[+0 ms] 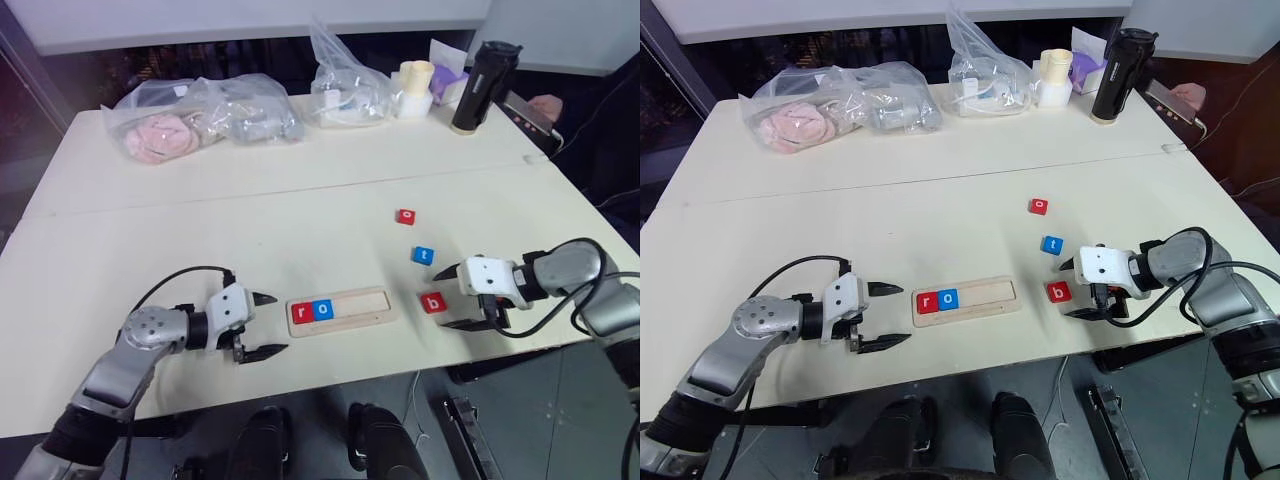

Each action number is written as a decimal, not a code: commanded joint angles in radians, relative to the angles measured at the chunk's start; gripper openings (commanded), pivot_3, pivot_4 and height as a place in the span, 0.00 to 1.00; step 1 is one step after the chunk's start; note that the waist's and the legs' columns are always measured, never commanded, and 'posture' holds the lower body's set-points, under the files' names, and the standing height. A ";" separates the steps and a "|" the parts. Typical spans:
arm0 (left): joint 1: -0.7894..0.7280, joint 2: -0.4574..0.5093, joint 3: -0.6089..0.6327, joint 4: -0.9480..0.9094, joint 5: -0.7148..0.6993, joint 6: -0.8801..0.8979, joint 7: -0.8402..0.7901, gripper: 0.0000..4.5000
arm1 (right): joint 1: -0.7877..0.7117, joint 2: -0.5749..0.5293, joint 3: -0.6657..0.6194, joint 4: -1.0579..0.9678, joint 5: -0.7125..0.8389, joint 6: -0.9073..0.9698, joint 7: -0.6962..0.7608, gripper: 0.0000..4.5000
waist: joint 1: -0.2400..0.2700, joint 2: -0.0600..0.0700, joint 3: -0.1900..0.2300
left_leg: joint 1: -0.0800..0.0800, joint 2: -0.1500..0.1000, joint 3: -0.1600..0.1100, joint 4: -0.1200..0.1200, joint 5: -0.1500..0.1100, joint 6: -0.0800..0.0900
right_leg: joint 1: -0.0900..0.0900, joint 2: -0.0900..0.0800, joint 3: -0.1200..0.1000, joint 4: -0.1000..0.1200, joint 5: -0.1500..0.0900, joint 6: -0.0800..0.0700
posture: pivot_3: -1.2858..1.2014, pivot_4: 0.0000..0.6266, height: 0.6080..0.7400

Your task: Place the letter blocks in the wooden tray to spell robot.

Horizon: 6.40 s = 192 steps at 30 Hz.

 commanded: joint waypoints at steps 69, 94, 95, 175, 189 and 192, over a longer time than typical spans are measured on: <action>-0.007 0.075 0.269 -0.241 -0.413 0.165 -0.125 1.00 | -0.242 0.345 0.191 -0.172 -0.065 0.284 -0.014 0.25 | -0.002 0.001 0.000 | -0.002 0.000 0.000 0.010 0.000 0.000 | 0.001 0.000 0.000 0.004 0.002 0.000 | 0.52 0.24 1.00; -0.006 0.062 0.251 -0.234 -0.394 0.143 -0.122 1.00 | -0.233 0.376 0.191 -0.177 -0.075 0.308 -0.009 0.25 | -0.002 0.001 0.000 | -0.002 0.000 0.000 0.010 0.000 0.000 | 0.001 0.001 0.000 0.004 0.002 0.000 | 0.52 0.24 1.00; -0.008 0.061 0.249 -0.233 -0.394 0.143 -0.121 1.00 | -0.234 0.377 0.191 -0.176 -0.075 0.309 -0.009 0.25 | -0.002 0.001 0.000 | -0.002 0.000 0.000 0.010 0.000 0.000 | 0.001 0.001 0.000 0.004 0.002 0.000 | 0.52 0.24 1.00; -0.076 0.037 0.286 -0.161 -0.383 0.112 -0.081 1.00 | -0.294 0.616 -0.423 -0.502 0.102 1.572 -1.192 0.26 | -0.004 0.002 0.000 | -0.004 0.000 -0.001 0.008 0.000 0.000 | 0.000 0.001 0.000 0.003 0.003 0.000 | 0.52 0.24 1.00; -0.100 0.004 0.250 -0.128 -0.364 0.087 -0.084 1.00 | 0.142 0.557 -0.514 -0.893 0.349 1.662 -1.240 0.26 | -0.007 0.002 0.000 | -0.004 0.001 -0.001 0.008 0.000 -0.001 | 0.000 0.000 -0.001 0.000 0.003 0.000 | 0.52 0.24 1.00; -0.098 0.005 0.249 -0.130 -0.362 0.085 -0.086 1.00 | 0.171 0.561 -0.514 -0.905 0.374 1.662 -1.271 0.26 | -0.005 0.002 0.000 | -0.004 0.001 -0.001 0.008 0.000 -0.001 | 0.000 0.000 -0.001 0.000 0.003 0.000 | 0.52 0.24 1.00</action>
